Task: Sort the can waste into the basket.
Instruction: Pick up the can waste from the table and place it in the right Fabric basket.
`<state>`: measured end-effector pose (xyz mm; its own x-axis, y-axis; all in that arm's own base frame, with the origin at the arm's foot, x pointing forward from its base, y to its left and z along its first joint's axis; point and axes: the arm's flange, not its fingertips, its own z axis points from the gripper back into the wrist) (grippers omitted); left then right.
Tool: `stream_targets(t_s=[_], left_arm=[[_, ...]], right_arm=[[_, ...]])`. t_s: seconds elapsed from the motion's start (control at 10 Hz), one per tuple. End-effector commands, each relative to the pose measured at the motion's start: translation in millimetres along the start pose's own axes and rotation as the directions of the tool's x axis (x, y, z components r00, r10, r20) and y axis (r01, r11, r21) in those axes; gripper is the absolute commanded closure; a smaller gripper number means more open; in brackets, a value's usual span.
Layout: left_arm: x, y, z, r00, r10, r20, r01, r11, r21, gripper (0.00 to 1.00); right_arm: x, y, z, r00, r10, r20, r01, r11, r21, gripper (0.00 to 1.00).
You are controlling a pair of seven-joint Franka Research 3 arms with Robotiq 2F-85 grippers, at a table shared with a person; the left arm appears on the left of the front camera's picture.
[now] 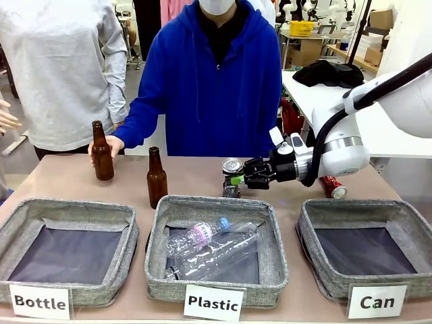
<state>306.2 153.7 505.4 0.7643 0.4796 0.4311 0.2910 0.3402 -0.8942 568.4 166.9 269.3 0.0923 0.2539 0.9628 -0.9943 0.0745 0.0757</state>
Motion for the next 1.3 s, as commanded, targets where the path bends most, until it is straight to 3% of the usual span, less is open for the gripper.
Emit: stream_targets(t_s=[0.0, 0.2, 0.6, 0.7, 0.8, 1.0, 1.2], left_arm=[[0, -1, 1, 1.0, -0.022, 0.005, 0.022, 1.0, -0.013, 0.0], [0, -1, 1, 1.0, -0.022, 0.005, 0.022, 1.0, -0.013, 0.0], [0, -1, 1, 1.0, -0.022, 0.005, 0.022, 1.0, -0.013, 0.0], [0, -1, 1, 1.0, -0.022, 0.005, 0.022, 1.0, -0.013, 0.0], [0, 0, 0, 1.0, -0.001, 0.001, 0.001, 1.0, 0.0, 0.0], [-17, -43, 66, 0.994, 0.009, -0.108, 0.0, 0.997, 0.077, 0.0], [-38, -77, 137, 0.991, -0.074, -0.116, 0.093, 0.982, 0.164, 0.0]], right_arm=[[39, 7, 36, 0.996, 0.06, 0.063, -0.061, 0.998, 0.022, 1.0], [87, 29, 92, 0.993, 0.082, 0.09, -0.088, 0.994, 0.068, 1.0], [139, 94, 201, 0.997, 0.078, 0.013, -0.079, 0.986, 0.145, 1.0], [143, 113, 222, 0.996, 0.066, -0.057, -0.057, 0.987, 0.147, 1.0], [141, 129, 240, 0.984, 0.01, -0.18, 0.016, 0.99, 0.141, 1.0], [135, 150, 264, 0.941, -0.068, -0.331, 0.104, 0.99, 0.092, 1.0], [131, 163, 288, 0.855, -0.195, -0.48, 0.161, 0.981, -0.112, 1.0]])
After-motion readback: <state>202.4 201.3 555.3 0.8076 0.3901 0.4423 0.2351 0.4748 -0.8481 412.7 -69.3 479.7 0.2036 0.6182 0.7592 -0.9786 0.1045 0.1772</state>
